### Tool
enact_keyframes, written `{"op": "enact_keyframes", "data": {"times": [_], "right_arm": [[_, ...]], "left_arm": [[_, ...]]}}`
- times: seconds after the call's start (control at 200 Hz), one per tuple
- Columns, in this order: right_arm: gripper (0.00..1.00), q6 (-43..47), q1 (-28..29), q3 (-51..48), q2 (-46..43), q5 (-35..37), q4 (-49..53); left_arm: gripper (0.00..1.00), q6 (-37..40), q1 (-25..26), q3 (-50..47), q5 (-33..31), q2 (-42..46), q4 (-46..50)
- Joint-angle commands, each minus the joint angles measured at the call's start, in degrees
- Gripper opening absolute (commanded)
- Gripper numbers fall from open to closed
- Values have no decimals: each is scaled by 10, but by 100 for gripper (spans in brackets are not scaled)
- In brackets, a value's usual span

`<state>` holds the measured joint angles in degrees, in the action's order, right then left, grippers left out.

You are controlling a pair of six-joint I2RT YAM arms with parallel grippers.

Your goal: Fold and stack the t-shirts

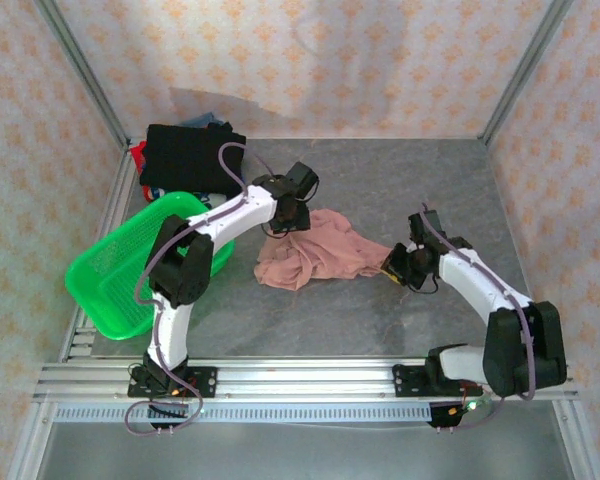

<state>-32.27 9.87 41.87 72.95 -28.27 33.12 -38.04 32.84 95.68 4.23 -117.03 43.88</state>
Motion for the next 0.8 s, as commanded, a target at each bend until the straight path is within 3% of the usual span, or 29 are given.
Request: {"op": "enact_keyframes", "data": {"times": [0.0,0.25,0.335,0.475,0.796], "right_arm": [[23,13,3,-7,-20,10,26],[29,23,0,-3,-36,24,46],[41,32,-20,3,-48,39,60],[52,47,-72,12,-64,32,64],[56,36,-111,60,51,-17,-5]], "left_arm": [[44,4,-7,21,-16,-9,12],[39,8,-13,32,-14,-31,5],[28,9,-13,31,1,-35,-3],[0,23,-14,31,14,-17,-7],[0,31,-15,23,13,123,-13]]}}
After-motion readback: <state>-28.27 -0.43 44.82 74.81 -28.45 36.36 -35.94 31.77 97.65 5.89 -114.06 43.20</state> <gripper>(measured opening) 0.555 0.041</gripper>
